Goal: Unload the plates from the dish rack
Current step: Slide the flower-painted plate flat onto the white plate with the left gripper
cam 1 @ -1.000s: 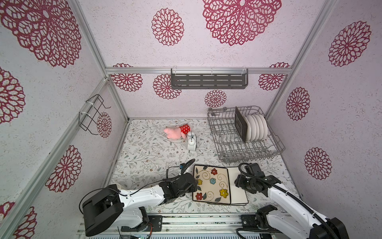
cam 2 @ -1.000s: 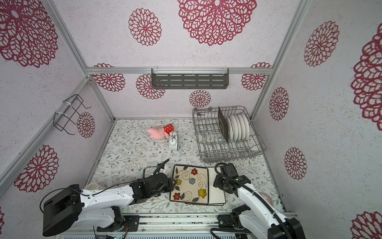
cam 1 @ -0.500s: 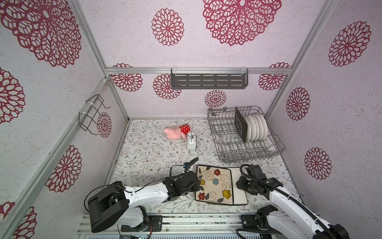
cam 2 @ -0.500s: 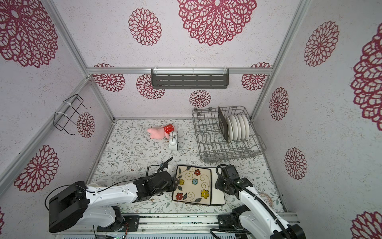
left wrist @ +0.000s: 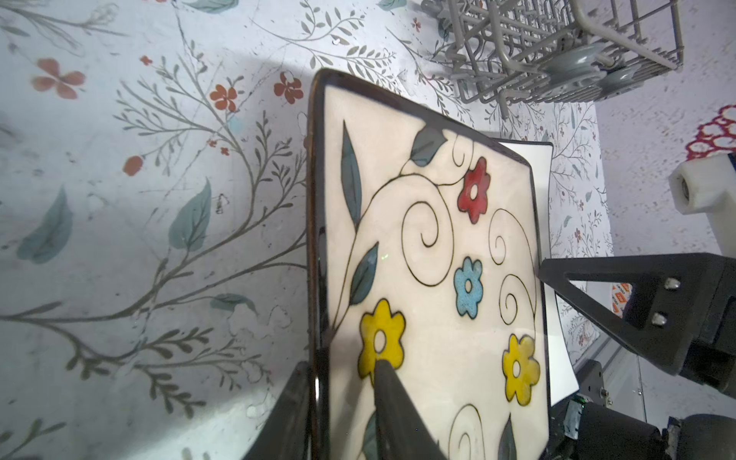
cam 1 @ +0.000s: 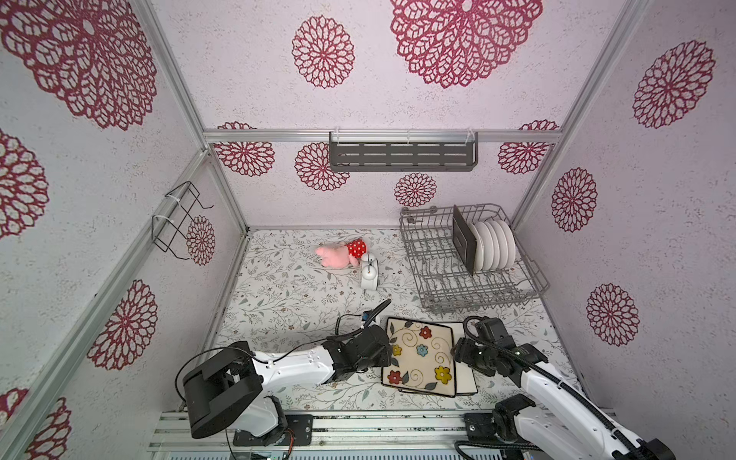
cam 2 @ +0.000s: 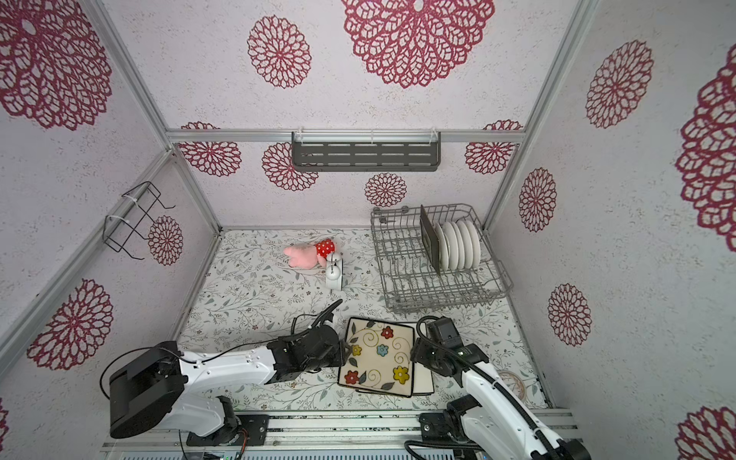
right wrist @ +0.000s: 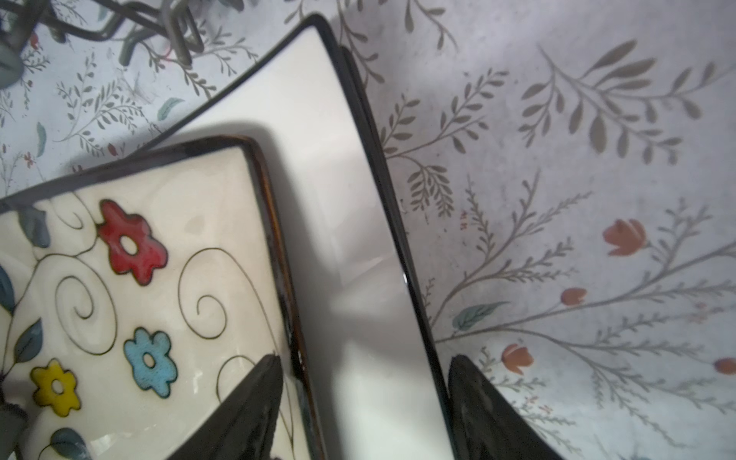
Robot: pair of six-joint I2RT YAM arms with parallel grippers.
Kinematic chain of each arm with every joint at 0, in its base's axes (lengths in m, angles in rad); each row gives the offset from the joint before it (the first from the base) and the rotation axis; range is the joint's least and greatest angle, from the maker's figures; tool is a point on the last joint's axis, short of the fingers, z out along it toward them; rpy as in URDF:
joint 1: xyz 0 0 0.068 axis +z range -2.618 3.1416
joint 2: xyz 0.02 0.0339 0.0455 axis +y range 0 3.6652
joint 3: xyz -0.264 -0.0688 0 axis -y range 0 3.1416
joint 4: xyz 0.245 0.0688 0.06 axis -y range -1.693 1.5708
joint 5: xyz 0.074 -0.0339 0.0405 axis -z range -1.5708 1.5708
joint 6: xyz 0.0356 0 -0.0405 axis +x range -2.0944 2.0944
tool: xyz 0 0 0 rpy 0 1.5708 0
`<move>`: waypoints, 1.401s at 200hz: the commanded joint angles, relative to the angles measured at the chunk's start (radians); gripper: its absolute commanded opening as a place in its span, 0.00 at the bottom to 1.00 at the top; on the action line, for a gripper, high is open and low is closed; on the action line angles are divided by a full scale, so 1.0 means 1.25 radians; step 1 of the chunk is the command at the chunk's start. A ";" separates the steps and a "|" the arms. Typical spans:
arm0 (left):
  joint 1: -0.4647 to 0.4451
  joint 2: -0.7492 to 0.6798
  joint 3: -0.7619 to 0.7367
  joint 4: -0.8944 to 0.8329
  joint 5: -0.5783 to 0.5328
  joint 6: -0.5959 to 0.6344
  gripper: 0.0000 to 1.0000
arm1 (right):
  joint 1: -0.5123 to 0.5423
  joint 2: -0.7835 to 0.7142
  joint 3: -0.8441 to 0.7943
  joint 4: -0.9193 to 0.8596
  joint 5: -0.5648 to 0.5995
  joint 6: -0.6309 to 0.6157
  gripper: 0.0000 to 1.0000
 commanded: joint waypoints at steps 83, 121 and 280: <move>-0.007 0.055 0.078 0.008 0.060 0.045 0.29 | 0.019 0.012 0.012 -0.006 -0.013 0.016 0.68; -0.007 0.065 0.097 -0.006 0.077 0.053 0.29 | 0.023 0.022 0.012 0.002 -0.013 0.016 0.66; -0.013 0.113 0.135 0.000 0.127 0.064 0.29 | 0.031 0.037 0.005 -0.005 0.004 0.028 0.52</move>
